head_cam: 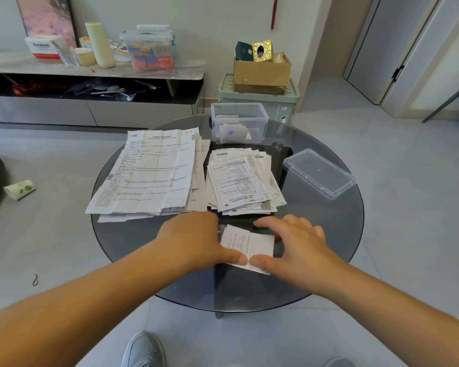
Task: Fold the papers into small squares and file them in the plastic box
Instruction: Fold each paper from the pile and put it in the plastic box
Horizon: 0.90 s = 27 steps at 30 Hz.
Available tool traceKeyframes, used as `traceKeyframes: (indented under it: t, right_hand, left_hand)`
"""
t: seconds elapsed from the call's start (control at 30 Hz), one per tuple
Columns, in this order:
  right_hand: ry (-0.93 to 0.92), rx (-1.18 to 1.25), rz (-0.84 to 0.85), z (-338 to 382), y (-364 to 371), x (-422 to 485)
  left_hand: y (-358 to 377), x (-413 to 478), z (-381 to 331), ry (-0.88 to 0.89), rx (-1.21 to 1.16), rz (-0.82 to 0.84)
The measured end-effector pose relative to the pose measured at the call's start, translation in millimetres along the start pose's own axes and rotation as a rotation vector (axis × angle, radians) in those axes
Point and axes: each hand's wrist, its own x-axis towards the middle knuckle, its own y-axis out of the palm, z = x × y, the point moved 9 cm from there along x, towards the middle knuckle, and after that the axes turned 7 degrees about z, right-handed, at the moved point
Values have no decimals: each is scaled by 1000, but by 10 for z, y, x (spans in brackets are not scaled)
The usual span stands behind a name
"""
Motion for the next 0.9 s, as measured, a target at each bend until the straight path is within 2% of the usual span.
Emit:
traceKeyframes:
  t: [0.2, 0.43, 0.67, 0.9]
  right_hand:
    - [-28, -9, 152, -61, 7, -6]
    - [-127, 76, 134, 8, 13, -39]
    - [-237, 27, 102, 127, -4, -75]
    - [-282, -89, 115, 240, 19, -123]
  left_hand:
    - [-46, -41, -58, 77, -15, -18]
    - [-27, -43, -237, 295, -74, 28]
    - [60, -38, -220, 228, -154, 115]
    - [-38, -48, -155, 191, -215, 67]
